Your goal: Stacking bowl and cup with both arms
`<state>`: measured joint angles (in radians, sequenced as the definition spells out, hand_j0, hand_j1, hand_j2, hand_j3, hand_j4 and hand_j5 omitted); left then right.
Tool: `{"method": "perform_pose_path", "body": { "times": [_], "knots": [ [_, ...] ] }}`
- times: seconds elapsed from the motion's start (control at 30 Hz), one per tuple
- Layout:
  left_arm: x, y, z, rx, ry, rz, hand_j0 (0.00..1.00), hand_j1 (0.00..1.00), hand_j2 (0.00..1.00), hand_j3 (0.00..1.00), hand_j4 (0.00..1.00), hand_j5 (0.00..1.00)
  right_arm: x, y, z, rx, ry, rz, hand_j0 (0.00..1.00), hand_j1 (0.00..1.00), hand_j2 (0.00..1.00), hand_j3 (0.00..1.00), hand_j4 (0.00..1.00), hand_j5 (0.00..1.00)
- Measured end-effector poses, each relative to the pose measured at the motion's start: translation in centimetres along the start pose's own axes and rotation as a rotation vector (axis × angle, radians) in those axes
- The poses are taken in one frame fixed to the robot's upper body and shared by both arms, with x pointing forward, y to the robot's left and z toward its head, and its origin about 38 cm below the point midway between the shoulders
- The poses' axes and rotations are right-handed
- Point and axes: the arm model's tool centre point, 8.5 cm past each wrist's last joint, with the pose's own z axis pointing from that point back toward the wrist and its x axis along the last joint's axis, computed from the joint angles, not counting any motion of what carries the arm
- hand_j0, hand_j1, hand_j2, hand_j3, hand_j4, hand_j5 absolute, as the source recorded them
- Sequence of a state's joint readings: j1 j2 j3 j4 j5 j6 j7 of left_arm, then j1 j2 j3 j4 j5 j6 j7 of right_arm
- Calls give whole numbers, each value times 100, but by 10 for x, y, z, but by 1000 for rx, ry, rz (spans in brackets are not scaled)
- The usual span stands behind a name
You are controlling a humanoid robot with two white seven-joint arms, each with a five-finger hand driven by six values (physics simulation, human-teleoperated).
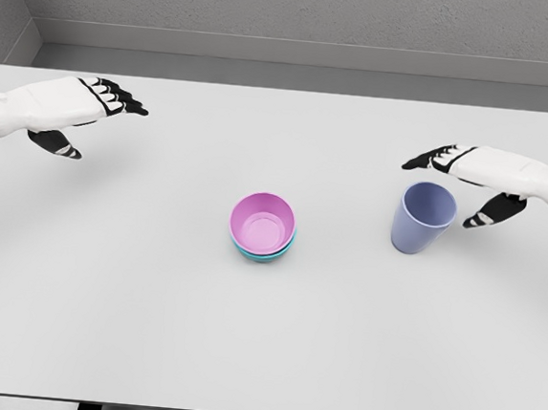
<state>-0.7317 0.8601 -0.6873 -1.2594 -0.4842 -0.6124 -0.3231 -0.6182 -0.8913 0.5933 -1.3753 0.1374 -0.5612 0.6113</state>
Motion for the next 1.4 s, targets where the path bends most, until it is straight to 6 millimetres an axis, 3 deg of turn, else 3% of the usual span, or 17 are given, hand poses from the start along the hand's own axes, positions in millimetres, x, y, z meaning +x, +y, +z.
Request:
{"method": "perform_pose_path", "body": {
  "times": [0.2,0.63,0.77,1.17,1.2,1.27,1.4],
  "knots": [
    [0,0,0,-1,1,0,100,100,100,100,100,100,1,-4,-8,14,-8,12,100,100,100,100,100,100],
    [-1,1,3,-4,4,-8,100,100,100,100,100,100,3,15,-21,71,-26,-8,100,100,100,100,100,100],
    [-1,2,4,-4,5,-9,100,100,100,100,100,100,5,6,-22,59,-30,9,100,100,100,100,100,100],
    [-1,2,3,-5,3,-11,100,100,100,100,100,100,9,8,-26,64,-48,13,100,100,100,100,100,100],
    [-1,2,3,-5,3,-11,100,100,100,100,100,100,9,8,-26,64,-49,13,95,95,95,95,95,95],
    [-1,2,3,-4,3,-11,100,100,100,100,100,100,9,9,-26,66,-49,13,74,74,74,74,74,74],
    [-1,2,3,-4,3,-11,100,100,100,100,100,100,9,10,-26,68,-49,11,70,70,70,70,70,70]
  ]
}}
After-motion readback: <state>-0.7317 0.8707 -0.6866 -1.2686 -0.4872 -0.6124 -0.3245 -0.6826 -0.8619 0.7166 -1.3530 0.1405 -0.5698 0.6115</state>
